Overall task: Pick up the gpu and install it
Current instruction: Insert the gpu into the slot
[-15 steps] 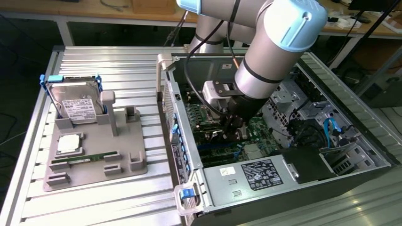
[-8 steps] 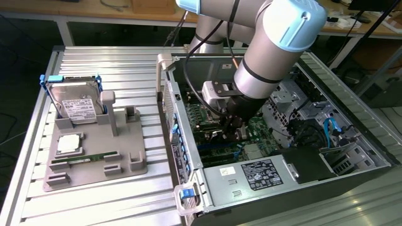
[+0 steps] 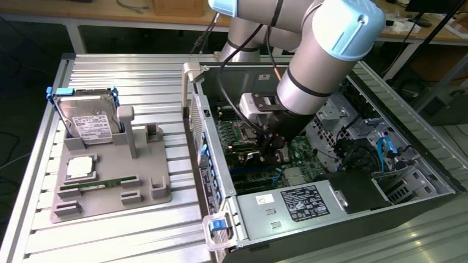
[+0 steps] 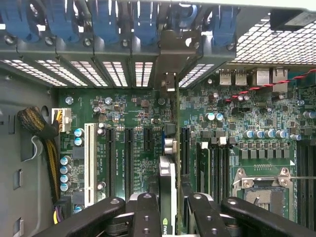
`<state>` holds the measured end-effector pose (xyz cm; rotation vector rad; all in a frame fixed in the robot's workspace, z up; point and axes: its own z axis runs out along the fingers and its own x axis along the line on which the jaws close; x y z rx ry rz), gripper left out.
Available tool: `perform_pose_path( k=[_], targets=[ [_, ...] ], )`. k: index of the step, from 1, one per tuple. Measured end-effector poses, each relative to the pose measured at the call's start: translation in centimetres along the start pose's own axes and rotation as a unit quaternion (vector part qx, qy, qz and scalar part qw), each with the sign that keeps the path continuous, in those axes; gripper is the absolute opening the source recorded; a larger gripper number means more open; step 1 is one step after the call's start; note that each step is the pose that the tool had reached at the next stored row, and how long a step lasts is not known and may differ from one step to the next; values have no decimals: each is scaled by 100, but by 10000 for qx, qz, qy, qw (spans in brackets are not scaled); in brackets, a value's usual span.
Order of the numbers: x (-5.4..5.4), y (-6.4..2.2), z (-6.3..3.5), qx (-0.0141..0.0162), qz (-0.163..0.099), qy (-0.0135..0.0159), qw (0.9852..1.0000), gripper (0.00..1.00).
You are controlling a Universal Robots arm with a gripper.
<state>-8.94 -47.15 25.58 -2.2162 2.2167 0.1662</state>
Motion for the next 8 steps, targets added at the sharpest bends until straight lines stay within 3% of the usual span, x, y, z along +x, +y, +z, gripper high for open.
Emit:
perform_pose_path(
  k=[4,8],
  targets=[
    [0,-47,-1,-28,14,-2,10000,27],
    [0,-50,-1,-31,16,-1,10000,27]
  ],
)
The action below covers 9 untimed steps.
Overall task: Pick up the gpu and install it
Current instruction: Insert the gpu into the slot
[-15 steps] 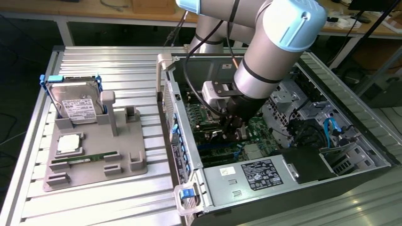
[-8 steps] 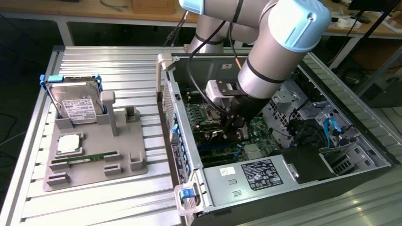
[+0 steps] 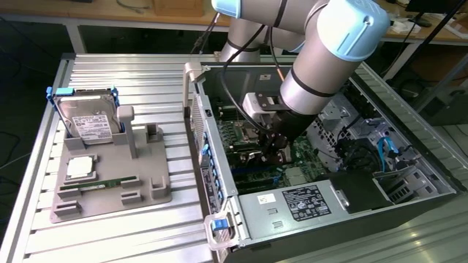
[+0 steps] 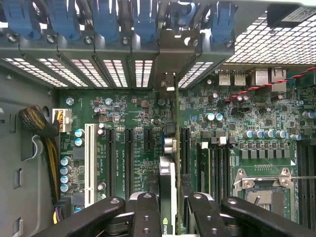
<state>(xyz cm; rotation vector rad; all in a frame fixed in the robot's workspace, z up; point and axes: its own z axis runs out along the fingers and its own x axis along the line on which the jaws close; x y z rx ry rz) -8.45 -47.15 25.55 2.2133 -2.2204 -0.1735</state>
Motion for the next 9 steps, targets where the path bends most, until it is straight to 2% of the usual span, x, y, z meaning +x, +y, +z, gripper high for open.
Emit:
perform_pose_path(
  k=[5,7,9],
  targets=[
    [0,0,-1,0,0,7,10000,27],
    [-2,-1,-1,0,3,42,10000,27],
    [-4,-1,1,1,8,92,10000,27]
  ],
)
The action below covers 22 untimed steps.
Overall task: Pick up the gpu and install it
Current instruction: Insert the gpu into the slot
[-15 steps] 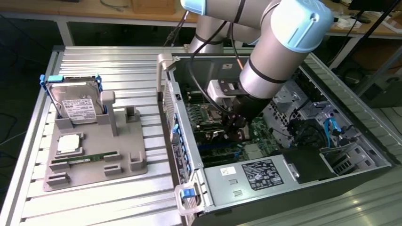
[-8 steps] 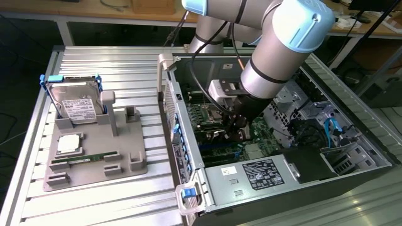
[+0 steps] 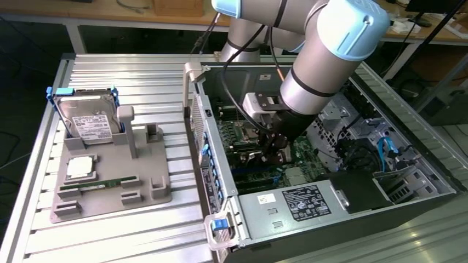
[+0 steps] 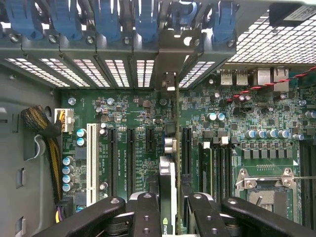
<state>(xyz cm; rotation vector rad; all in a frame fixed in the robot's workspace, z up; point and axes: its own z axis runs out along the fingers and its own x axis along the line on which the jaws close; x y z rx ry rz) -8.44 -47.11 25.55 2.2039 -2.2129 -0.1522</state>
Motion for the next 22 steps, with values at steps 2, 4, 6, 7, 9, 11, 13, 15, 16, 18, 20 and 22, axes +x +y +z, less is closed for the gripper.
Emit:
perform_pose_path(
  k=[2,4,6,7,9,11,13,15,16,18,20,22],
  targets=[
    [1,0,0,0,2,21,10000,27],
    [0,1,0,-2,3,28,10000,27],
    [0,1,0,-2,3,29,10000,27],
    [0,1,0,-1,3,29,10000,27],
    [0,0,0,0,3,30,10000,27],
    [-5,1,-13,1,2,27,10000,27],
    [-7,1,-34,5,1,25,10000,27],
    [-6,3,-44,0,1,29,10000,27],
    [-7,3,-45,0,2,29,10000,27],
    [-7,4,-45,0,3,29,10000,27],
    [-7,4,-45,0,3,29,10000,27],
    [-9,5,-57,0,3,32,10000,27]
  ],
)
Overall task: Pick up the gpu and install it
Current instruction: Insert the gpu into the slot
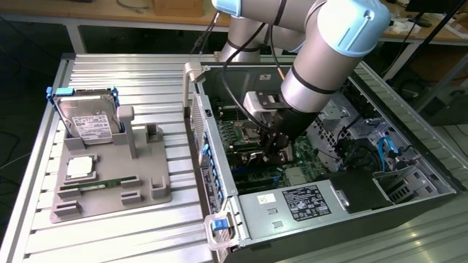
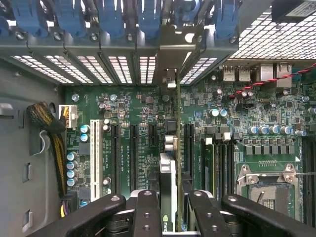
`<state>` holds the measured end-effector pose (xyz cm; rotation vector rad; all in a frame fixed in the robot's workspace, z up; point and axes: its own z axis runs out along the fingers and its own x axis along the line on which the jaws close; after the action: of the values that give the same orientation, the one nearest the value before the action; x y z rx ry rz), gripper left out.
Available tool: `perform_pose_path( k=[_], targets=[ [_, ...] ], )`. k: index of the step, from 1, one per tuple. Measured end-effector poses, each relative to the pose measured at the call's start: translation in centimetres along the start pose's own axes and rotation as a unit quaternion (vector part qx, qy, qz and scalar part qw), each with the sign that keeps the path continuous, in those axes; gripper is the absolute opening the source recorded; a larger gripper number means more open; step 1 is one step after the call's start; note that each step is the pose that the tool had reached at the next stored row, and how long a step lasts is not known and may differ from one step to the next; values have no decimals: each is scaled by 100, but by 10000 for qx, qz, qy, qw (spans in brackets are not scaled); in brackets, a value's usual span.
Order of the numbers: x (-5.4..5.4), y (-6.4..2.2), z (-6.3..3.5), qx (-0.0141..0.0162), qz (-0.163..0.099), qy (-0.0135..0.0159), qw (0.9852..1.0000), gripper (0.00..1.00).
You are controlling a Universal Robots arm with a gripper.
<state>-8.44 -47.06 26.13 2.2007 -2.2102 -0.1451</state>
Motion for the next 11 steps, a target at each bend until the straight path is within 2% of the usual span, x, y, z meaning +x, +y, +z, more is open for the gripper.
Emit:
perform_pose_path(
  k=[5,11],
  targets=[
    [-5,4,-43,1,0,-2,10000,27],
    [-5,1,-50,0,1,1,10000,27]
  ],
)
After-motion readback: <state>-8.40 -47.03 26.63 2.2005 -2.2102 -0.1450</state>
